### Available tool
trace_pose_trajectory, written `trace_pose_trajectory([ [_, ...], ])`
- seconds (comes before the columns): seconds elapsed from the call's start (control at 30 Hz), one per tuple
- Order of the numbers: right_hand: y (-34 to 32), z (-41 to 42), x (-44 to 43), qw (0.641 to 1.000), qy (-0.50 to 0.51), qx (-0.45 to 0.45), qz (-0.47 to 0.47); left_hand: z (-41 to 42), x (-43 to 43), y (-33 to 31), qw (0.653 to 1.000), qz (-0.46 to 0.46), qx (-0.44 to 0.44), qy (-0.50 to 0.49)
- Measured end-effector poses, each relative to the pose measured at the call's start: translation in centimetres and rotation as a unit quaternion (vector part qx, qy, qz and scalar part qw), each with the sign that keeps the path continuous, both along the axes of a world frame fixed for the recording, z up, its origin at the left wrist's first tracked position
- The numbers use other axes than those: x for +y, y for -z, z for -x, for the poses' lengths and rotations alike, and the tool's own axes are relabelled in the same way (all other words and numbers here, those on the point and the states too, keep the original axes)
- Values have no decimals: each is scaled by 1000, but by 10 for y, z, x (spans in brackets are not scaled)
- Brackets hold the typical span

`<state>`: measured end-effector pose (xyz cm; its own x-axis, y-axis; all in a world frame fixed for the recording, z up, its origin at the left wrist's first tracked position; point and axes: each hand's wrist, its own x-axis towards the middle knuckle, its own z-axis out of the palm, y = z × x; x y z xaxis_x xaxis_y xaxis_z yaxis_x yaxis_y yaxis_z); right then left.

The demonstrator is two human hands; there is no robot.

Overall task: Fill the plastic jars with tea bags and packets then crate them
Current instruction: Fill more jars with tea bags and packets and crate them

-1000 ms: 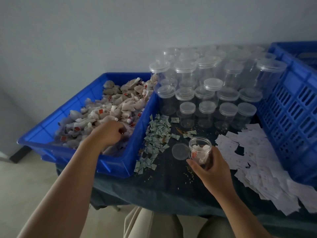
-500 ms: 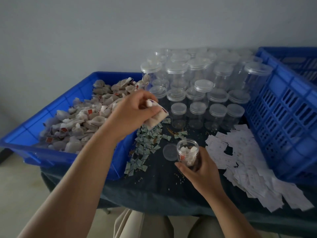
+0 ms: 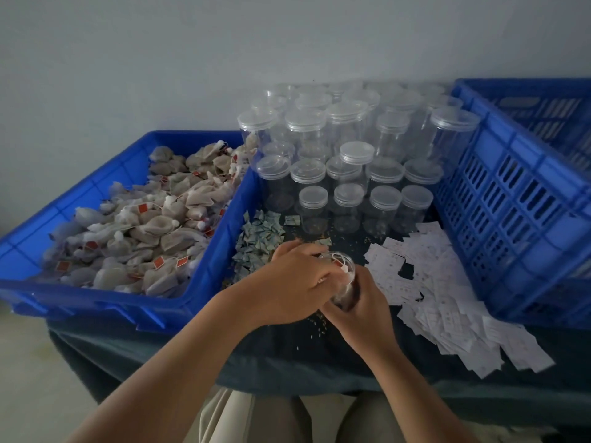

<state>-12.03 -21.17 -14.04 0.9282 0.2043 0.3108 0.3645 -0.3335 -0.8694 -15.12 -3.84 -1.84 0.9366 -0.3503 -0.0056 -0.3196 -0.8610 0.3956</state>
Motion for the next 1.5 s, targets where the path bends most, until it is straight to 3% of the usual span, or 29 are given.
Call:
trace_pose_trajectory([
  [0.1, 0, 0, 0, 1000, 15, -4, -14, 5, 4, -1, 985, 62, -150, -54],
  [0.17, -2, 1, 1, 1000, 19, -7, -15, 8, 7, -1, 970, 32, -224, -83],
  [0.27, -1, 2, 1, 1000, -2, -18, 10, 11, 0, 0, 989, -15, -142, -45],
  [0.4, -1, 3, -1, 1000, -19, -24, 6, 8, -3, 4, 1000, 11, 3, -2],
  [0.5, -5, 4, 1, 999, -5, -38, -8, 4, 8, 3, 987, 144, -33, -57],
  [0.57, -6, 5, 2, 999, -4, -32, -15, -8, 27, 10, 944, 252, -103, -184],
  [0.63, -6, 4, 2, 999, 0, -25, -20, -20, 53, 27, 941, 157, -91, -286],
  [0.7, -5, 3, 2, 999, 8, -17, -38, -26, 75, 57, 960, -12, 7, -279],
  [0.77, -6, 3, 2, 998, 11, -11, -54, -25, 84, 85, 965, -80, 16, -250],
  [0.93, -5, 3, 3, 998, 8, -3, -55, -22, 80, 103, 956, -19, -111, -270],
  [1.07, -3, 2, 2, 1000, 7, -10, -21, -16, 64, 73, 938, 132, -171, -272],
  [1.17, -2, 1, 2, 1000, 2, -13, -14, -10, 38, 34, 929, 241, -188, -208],
  [1.23, -4, 3, 2, 1000, 1, -23, -17, -7, 21, 18, 940, 252, -158, -168],
  [1.33, -8, 6, 1, 998, 12, -37, -38, -12, 3, 12, 957, 205, -80, -188],
  [1.5, -21, 12, -9, 997, -6, -76, -7, -29, -8, 10, 919, 281, 110, -254],
])
